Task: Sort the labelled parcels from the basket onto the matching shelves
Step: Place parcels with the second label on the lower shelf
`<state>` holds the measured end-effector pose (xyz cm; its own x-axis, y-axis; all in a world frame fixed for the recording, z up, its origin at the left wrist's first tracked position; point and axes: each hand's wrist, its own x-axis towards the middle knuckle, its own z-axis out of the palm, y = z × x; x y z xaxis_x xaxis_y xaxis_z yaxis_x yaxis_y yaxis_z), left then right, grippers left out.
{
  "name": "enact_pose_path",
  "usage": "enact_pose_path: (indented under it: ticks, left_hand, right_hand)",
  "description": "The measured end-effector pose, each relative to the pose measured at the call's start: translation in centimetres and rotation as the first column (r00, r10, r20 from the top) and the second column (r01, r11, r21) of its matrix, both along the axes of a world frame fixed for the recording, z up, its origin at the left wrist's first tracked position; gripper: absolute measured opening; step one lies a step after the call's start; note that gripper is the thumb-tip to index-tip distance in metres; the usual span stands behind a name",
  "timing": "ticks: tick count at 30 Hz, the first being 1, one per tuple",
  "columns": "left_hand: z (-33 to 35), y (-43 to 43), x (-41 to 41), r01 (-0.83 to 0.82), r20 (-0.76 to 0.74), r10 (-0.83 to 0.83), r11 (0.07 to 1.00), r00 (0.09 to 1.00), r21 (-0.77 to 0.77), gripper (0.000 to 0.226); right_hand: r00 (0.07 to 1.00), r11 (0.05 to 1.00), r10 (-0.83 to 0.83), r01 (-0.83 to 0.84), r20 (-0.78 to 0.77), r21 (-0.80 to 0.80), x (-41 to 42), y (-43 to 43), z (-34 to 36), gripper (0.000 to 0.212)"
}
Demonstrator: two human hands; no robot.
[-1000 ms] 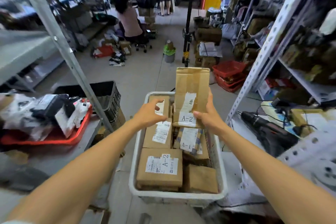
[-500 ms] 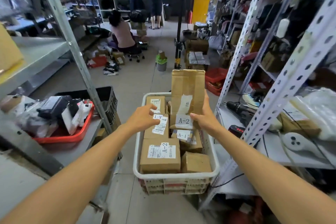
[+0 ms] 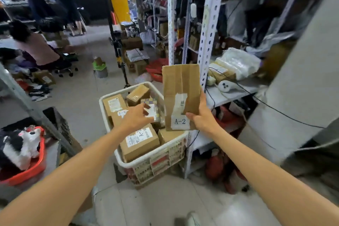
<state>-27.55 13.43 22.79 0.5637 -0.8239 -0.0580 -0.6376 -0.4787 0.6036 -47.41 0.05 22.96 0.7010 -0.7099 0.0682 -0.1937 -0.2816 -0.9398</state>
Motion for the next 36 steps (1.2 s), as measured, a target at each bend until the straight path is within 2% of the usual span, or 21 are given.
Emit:
enact_pose_path:
  ticks: [4, 7, 12, 17, 19, 22, 26, 31, 36]
  left_hand:
    - [0.5, -2.8, -4.6, 0.173, 0.029, -0.174, 0.984, 0.984, 0.036, 0.04]
    - [1.4, -5.7, -9.1, 0.312, 0.022, -0.313, 0.949, 0.95, 0.038, 0.048]
    - [3.6, -11.5, -17.4, 0.456, -0.003, -0.456, 0.89, 0.89, 0.01, 0.046]
    - [5.2, -18.2, -27.8, 0.586, 0.082, -0.582, 0.81, 0.809, -0.032, 0.039]
    - [5.8, -20.3, -33.1, 0.672, 0.114, -0.664, 0.739, 0.739, -0.055, 0.036]
    - [6.1, -22.6, -40.7, 0.786, 0.105, -0.781, 0.617, 0.616, -0.022, 0.046]
    - [6.5, -23.9, -49.5, 0.899, 0.095, -0.894, 0.436, 0.437, -0.033, 0.045]
    - [6.9, -24.0, -58.2, 0.976, 0.134, -0.967, 0.213, 0.217, -0.044, 0.048]
    - [7.2, -23.1, -64.0, 0.999, 0.201, -0.979, -0.028, -0.024, -0.015, 0.049]
  right_hand:
    - [0.985, 0.985, -0.171, 0.171, 0.006, -0.011, -6.9, 0.6, 0.2, 0.097]
    - [0.95, 0.949, -0.311, 0.312, 0.029, -0.049, -11.7, -0.1, 1.3, 0.1]
    - [0.871, 0.862, -0.489, 0.492, 0.053, -0.122, -20.8, -2.2, 2.9, 0.104]
    - [0.757, 0.744, -0.65, 0.651, 0.061, -0.15, -32.5, -3.1, 4.3, 0.102]
    - [0.69, 0.673, -0.719, 0.72, 0.08, -0.169, -37.6, -2.9, 4.4, 0.103]
    - [0.575, 0.56, -0.814, 0.814, 0.078, -0.153, -44.2, -1.5, 4.6, 0.105]
    - [0.379, 0.368, -0.923, 0.919, 0.059, -0.142, -50.4, 1.6, 4.7, 0.105]
    - [0.179, 0.168, -0.983, 0.97, 0.047, -0.175, -55.1, 5.6, 5.3, 0.092]
    - [-0.069, -0.075, -0.997, 0.982, 0.039, -0.171, -56.7, 9.8, 5.6, 0.097]
